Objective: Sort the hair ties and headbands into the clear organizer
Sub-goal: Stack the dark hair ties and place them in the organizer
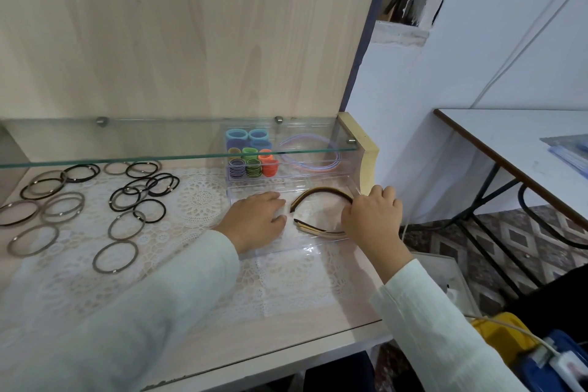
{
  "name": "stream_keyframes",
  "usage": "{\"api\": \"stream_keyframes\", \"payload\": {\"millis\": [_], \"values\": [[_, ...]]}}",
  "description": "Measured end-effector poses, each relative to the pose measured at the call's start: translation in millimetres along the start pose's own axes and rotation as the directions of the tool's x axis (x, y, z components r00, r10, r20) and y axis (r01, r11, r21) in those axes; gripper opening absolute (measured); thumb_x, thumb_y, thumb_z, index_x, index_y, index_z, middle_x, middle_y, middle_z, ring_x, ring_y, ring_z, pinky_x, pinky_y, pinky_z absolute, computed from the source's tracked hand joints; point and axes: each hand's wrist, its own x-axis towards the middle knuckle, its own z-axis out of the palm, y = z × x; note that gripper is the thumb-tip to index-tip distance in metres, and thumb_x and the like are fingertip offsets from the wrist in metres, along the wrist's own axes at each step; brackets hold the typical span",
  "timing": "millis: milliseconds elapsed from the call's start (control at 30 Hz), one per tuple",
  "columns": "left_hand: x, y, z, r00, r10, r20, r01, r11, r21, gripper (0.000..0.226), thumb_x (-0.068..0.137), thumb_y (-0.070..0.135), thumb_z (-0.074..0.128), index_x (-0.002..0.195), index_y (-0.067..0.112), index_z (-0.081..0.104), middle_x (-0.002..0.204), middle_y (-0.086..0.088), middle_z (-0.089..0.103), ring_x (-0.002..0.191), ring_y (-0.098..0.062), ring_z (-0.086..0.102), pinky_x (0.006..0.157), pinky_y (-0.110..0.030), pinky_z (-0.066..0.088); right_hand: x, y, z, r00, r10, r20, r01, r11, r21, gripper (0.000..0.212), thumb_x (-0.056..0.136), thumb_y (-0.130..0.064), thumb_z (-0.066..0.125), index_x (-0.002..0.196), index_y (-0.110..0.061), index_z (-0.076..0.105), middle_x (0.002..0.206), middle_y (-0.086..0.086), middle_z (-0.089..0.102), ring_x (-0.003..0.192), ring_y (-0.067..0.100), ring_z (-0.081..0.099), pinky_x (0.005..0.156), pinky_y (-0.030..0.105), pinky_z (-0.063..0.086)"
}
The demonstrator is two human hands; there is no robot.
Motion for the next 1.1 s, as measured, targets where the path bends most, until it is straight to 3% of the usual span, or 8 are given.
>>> {"api": "stream_keyframes", "payload": {"millis": [167, 267, 400, 533, 767, 933, 1033, 1100], "values": [[0, 0, 0, 1.0, 0.001, 0.0, -0.001, 1.0, 0.002, 0.053, 0.103, 0.039, 0.037, 0.153, 0.023, 0.032, 0.162, 0.006, 0.021, 0.148, -0.017, 0.022, 0.118, -0.035, 0.022, 7, -11, -1, 0.98, -0.2, -0.006, 0.198, 0.964, 0.18, 0.03, 0.094, -0.031, 0.047, 0.113, -0.016, 0.065, 0.115, 0.008, 0.051, 0.111, 0.029, 0.04, 0.091, 0.035, 0.035], [1, 1, -1, 1.0, 0.008, -0.008, -0.008, 1.0, 0.014, 0.052, 0.102, 0.039, 0.039, 0.151, 0.023, 0.035, 0.162, 0.005, 0.023, 0.146, -0.018, 0.025, 0.116, -0.034, 0.025, 12, -26, -2, 0.89, -0.455, -0.036, 0.44, 0.836, 0.327, 0.035, 0.093, -0.023, 0.053, 0.126, -0.019, 0.061, 0.13, 0.005, 0.053, 0.122, 0.029, 0.043, 0.101, 0.032, 0.031], [1, 2, -1, 0.999, 0.03, -0.017, -0.029, 0.999, 0.019, 0.049, 0.1, 0.035, 0.042, 0.147, 0.023, 0.041, 0.16, 0.004, 0.026, 0.145, -0.018, 0.028, 0.114, -0.034, 0.029, 19, -44, 1, 0.797, -0.603, 0.038, 0.542, 0.741, 0.396, 0.042, 0.09, -0.012, 0.05, 0.131, -0.017, 0.059, 0.138, 0.003, 0.053, 0.126, 0.025, 0.046, 0.104, 0.036, 0.038], [-1, 0, 0, 0.999, 0.031, -0.015, -0.031, 0.999, 0.014, 0.049, 0.1, 0.035, 0.043, 0.147, 0.021, 0.041, 0.161, 0.003, 0.026, 0.145, -0.019, 0.029, 0.113, -0.033, 0.029, 23, -49, 3, 0.797, -0.604, 0.009, 0.554, 0.737, 0.388, 0.032, 0.085, -0.014, 0.055, 0.113, -0.016, 0.071, 0.115, 0.005, 0.068, 0.104, 0.026, 0.06, 0.089, 0.036, 0.049], [1, -2, 1, 1.0, 0.027, 0.004, -0.027, 1.0, 0.009, 0.054, 0.1, 0.036, 0.043, 0.152, 0.025, 0.034, 0.162, 0.006, 0.022, 0.146, -0.017, 0.025, 0.115, -0.034, 0.027, 24, -43, 15, 0.812, -0.574, -0.104, 0.557, 0.709, 0.434, 0.027, 0.075, -0.02, 0.054, 0.089, -0.024, 0.077, 0.089, -0.004, 0.074, 0.082, 0.022, 0.066, 0.07, 0.035, 0.055], [2, -3, 3, 0.999, 0.026, -0.026, -0.026, 1.0, -0.003, 0.051, 0.1, 0.033, 0.044, 0.15, 0.024, 0.039, 0.16, 0.005, 0.027, 0.144, -0.018, 0.029, 0.114, -0.034, 0.03, 21, -45, 7, 0.816, -0.575, -0.057, 0.534, 0.714, 0.452, 0.029, 0.082, -0.014, 0.055, 0.101, -0.022, 0.076, 0.101, -0.003, 0.073, 0.091, 0.02, 0.064, 0.077, 0.031, 0.052], [1, -3, 8, 0.987, 0.01, -0.16, -0.024, 0.996, -0.087, 0.045, 0.098, 0.03, 0.046, 0.143, 0.024, 0.049, 0.152, 0.005, 0.041, 0.136, -0.017, 0.041, 0.106, -0.031, 0.037, 20, -45, 8, 0.836, -0.548, -0.025, 0.495, 0.734, 0.465, 0.032, 0.084, -0.013, 0.052, 0.107, -0.022, 0.073, 0.106, -0.003, 0.072, 0.096, 0.019, 0.063, 0.074, 0.021, 0.044], [-1, -3, 9, 0.955, 0.008, -0.297, -0.041, 0.994, -0.102, 0.039, 0.096, 0.028, 0.048, 0.134, 0.027, 0.057, 0.14, 0.007, 0.053, 0.125, -0.016, 0.051, 0.097, -0.031, 0.042, 19, -45, 8, 0.844, -0.537, -0.011, 0.471, 0.73, 0.495, 0.033, 0.085, -0.012, 0.052, 0.11, -0.021, 0.071, 0.108, -0.001, 0.071, 0.097, 0.02, 0.063, 0.077, 0.022, 0.045]]}}
